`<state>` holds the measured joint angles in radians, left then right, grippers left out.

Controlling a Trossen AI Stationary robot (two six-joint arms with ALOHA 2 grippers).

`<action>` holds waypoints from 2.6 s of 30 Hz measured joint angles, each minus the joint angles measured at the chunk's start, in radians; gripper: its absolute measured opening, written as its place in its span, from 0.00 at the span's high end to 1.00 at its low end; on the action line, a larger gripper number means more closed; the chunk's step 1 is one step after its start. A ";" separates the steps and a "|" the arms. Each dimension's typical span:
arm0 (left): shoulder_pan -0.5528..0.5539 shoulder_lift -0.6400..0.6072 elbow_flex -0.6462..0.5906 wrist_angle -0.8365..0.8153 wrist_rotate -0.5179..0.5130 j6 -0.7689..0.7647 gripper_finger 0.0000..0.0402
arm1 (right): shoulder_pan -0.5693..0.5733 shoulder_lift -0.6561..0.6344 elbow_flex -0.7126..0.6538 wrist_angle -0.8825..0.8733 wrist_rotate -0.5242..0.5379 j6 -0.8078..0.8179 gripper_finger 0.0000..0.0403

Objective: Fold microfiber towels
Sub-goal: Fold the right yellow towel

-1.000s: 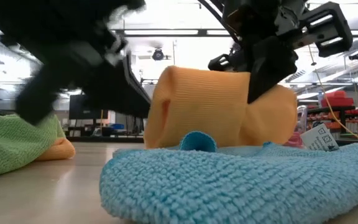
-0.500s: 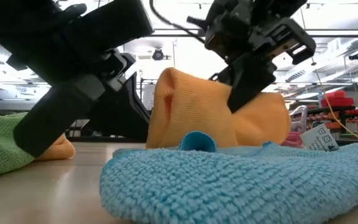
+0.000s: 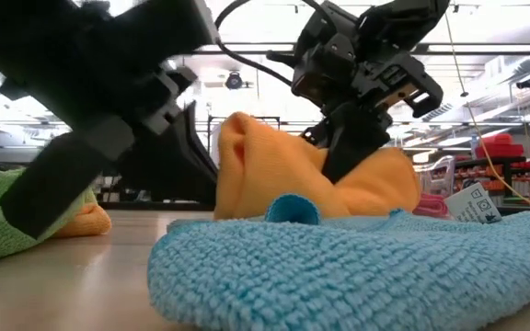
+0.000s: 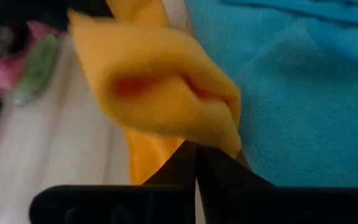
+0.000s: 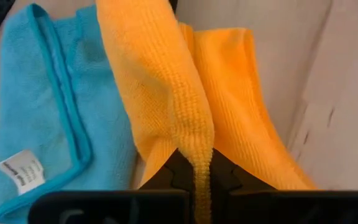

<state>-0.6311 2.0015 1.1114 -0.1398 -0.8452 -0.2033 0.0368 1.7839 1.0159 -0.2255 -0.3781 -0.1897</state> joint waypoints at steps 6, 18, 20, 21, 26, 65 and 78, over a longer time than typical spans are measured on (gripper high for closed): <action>-0.035 -0.008 0.013 -0.088 -0.087 0.031 0.98 | 0.003 0.056 0.000 0.039 -0.005 -0.022 0.95; -0.058 -0.014 0.190 -0.472 -0.200 -0.070 0.98 | -0.045 0.077 0.000 0.049 0.012 0.029 0.95; -0.053 -0.014 0.209 -0.462 -0.200 -0.051 0.98 | -0.044 0.077 0.000 0.050 0.013 0.030 0.95; -0.049 -0.014 0.213 -0.439 -0.201 -0.048 0.98 | -0.043 0.077 0.000 0.051 0.013 0.030 0.95; 0.016 -0.014 0.199 -0.322 -0.158 -0.047 0.92 | -0.042 0.077 0.000 0.054 0.034 0.032 0.95; 0.122 0.065 0.189 -0.411 0.057 -0.153 0.93 | -0.140 -0.012 0.000 -0.046 0.188 0.115 0.64; 0.122 0.065 0.189 -0.419 0.058 -0.179 0.97 | 0.074 -0.107 0.000 0.029 0.219 -0.153 0.62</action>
<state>-0.5087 2.0670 1.3003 -0.5584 -0.7872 -0.3822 0.1107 1.6768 1.0161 -0.1967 -0.1594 -0.3427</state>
